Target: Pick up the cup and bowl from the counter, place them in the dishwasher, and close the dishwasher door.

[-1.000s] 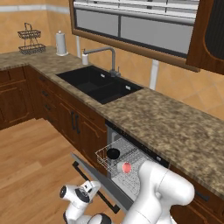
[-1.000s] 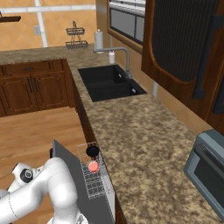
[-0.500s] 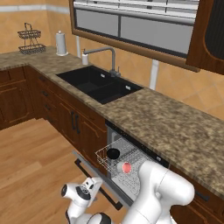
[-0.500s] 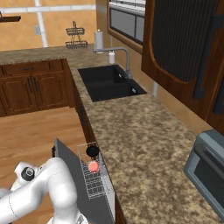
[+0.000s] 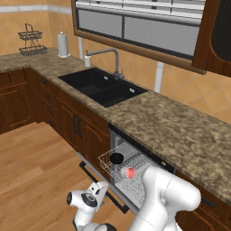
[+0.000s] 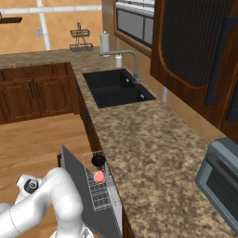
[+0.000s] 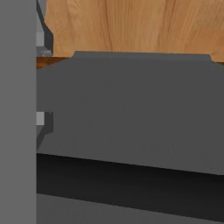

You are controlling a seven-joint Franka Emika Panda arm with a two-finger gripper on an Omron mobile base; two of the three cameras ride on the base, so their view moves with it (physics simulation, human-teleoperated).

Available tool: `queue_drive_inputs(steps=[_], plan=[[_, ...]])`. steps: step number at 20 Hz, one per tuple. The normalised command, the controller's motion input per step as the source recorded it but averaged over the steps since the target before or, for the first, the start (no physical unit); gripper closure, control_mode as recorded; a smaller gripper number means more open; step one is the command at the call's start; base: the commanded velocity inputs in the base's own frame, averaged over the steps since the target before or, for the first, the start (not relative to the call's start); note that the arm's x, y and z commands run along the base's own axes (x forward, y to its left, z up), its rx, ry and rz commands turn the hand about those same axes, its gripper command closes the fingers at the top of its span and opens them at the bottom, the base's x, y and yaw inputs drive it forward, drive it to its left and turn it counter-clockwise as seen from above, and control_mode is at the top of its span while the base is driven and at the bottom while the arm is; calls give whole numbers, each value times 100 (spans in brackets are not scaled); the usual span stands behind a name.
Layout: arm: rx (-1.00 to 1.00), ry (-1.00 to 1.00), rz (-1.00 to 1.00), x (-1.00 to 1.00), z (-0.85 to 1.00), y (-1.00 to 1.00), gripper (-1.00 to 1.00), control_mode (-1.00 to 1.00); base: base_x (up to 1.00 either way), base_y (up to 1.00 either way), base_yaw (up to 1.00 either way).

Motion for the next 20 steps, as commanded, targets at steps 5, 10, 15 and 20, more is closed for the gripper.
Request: queue_drive_inputs(steps=[5,10,15,20], plan=[[0,0,0,2,64,-100,-100,-100,0,0,0],[0,0,0,17,67,-100,-100,-100,0,0,0],[0,0,0,34,63,-100,-100,-100,0,0,0],[0,-2,0,52,69,-100,-100,-100,0,0,0]])
